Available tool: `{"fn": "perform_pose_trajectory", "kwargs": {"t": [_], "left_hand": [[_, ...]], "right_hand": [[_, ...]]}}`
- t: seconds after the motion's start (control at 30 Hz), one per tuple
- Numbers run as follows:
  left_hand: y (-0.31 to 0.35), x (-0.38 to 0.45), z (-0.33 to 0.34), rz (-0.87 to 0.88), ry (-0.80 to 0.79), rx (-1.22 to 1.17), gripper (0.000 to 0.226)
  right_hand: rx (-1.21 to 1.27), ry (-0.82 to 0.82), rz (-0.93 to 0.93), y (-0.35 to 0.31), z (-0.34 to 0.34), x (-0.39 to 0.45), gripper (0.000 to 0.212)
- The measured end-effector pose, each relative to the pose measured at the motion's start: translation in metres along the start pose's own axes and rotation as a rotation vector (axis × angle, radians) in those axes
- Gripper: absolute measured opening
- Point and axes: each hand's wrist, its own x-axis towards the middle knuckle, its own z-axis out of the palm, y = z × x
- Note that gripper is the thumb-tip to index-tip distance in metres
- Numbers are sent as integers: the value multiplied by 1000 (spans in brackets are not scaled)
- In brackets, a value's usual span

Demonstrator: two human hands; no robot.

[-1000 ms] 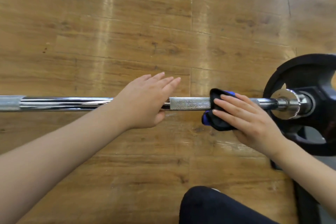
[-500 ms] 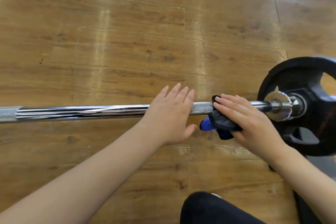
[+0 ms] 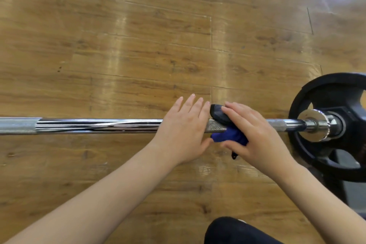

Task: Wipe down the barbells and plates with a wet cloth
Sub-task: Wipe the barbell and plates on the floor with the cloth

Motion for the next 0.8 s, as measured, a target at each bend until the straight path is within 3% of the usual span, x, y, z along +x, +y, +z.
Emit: {"fn": "perform_pose_trajectory", "kwargs": {"t": [0.1, 0.23, 0.37, 0.47, 0.8], "left_hand": [[2, 2, 1, 4, 1, 18, 81], [1, 0, 2, 15, -10, 19, 79], [1, 1, 3, 10, -27, 23, 82], [-2, 3, 1, 28, -67, 43, 75], [0, 2, 2, 28, -24, 64, 79]], "right_hand": [[-29, 86, -94, 1, 4, -11, 43], [-30, 182, -182, 7, 8, -27, 36], [-15, 295, -158, -1, 4, -21, 28], [5, 267, -219, -19, 23, -2, 32], [-102, 325, -140, 5, 12, -30, 28]]}}
